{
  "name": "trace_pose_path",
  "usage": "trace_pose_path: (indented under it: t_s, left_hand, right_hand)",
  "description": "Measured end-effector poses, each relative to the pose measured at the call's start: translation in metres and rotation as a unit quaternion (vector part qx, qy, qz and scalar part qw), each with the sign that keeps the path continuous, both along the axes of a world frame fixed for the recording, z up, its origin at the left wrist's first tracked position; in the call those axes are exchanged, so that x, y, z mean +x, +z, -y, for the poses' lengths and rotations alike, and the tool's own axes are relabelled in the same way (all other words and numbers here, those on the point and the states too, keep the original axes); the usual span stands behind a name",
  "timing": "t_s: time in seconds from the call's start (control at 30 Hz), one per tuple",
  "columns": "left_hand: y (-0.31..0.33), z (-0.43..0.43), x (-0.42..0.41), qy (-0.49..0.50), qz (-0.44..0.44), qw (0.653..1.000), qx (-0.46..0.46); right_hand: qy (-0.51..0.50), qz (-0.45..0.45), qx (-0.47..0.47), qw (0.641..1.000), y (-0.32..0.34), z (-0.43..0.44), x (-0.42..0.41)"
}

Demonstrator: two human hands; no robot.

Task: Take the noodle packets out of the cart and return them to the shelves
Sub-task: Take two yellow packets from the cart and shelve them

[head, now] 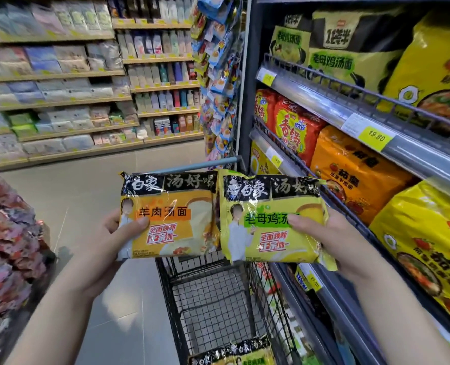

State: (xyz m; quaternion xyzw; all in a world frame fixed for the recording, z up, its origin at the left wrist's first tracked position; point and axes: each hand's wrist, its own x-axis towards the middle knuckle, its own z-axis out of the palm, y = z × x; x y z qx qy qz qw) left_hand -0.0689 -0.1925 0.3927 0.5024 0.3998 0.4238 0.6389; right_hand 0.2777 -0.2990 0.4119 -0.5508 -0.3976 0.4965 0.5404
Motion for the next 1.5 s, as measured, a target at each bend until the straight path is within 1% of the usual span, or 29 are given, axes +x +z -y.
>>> trace_pose_path:
  t_s: [0.17, 0.27, 0.37, 0.53, 0.73, 0.9, 0.93, 1.03, 1.1, 1.2, 1.3, 1.33, 1.37, 1.47, 1.5]
  left_hand:
    - [0.007, -0.017, 0.002, -0.064, 0.004, 0.998, 0.028]
    - [0.003, -0.032, -0.005, -0.116, -0.006, 0.991, 0.065]
    - [0.003, -0.039, -0.009, -0.148, 0.011, 0.987, 0.06]
    - [-0.002, -0.027, 0.005, -0.245, 0.047, 0.968, 0.025]
    - [-0.003, 0.029, 0.049, -0.381, 0.041, 0.924, 0.011]
    - [0.014, 0.116, 0.071, -0.467, 0.033, 0.883, 0.015]
    - [0.019, 0.14, 0.074, -0.479, 0.041, 0.877, 0.01]
    - [0.028, 0.206, 0.077, -0.521, 0.028, 0.853, -0.018]
    - [0.031, 0.25, 0.077, -0.551, 0.008, 0.834, -0.013]
    - [0.027, 0.317, 0.072, -0.583, -0.018, 0.812, 0.017]
    - [0.032, 0.394, 0.058, -0.639, -0.004, 0.769, 0.006]
    - [0.033, 0.42, 0.055, -0.648, -0.002, 0.762, 0.003]
    - [0.035, 0.446, 0.051, -0.647, -0.007, 0.762, 0.011]
    - [0.033, 0.52, 0.039, -0.653, -0.022, 0.757, -0.002]
    - [0.037, 0.544, 0.031, -0.66, -0.023, 0.751, 0.012]
  right_hand:
    - [-0.085, 0.012, 0.018, 0.996, 0.012, 0.028, -0.011]
    - [-0.143, 0.025, 0.014, 0.989, 0.015, 0.048, -0.031]
    - [-0.205, 0.044, 0.008, 0.978, 0.023, 0.073, -0.059]
    - [-0.315, 0.05, -0.01, 0.948, 0.024, 0.142, -0.11]
    - [-0.445, 0.053, -0.029, 0.893, 0.027, 0.259, -0.164]
    - [-0.522, 0.059, -0.004, 0.851, 0.03, 0.362, -0.21]
    - [-0.537, 0.053, 0.006, 0.842, 0.028, 0.382, -0.221]
    - [-0.581, 0.039, 0.016, 0.813, 0.023, 0.447, -0.252]
    - [-0.608, 0.039, 0.01, 0.793, 0.021, 0.494, -0.274]
    - [-0.634, 0.048, 0.019, 0.771, 0.022, 0.57, -0.311]
    - [-0.657, 0.056, 0.024, 0.751, 0.028, 0.645, -0.351]
    - [-0.666, 0.058, 0.027, 0.743, 0.03, 0.669, -0.365]
    - [-0.679, 0.058, 0.027, 0.731, 0.031, 0.692, -0.378]
    - [-0.713, 0.059, 0.021, 0.699, 0.031, 0.757, -0.417]
    - [-0.722, 0.058, 0.019, 0.689, 0.032, 0.775, -0.429]
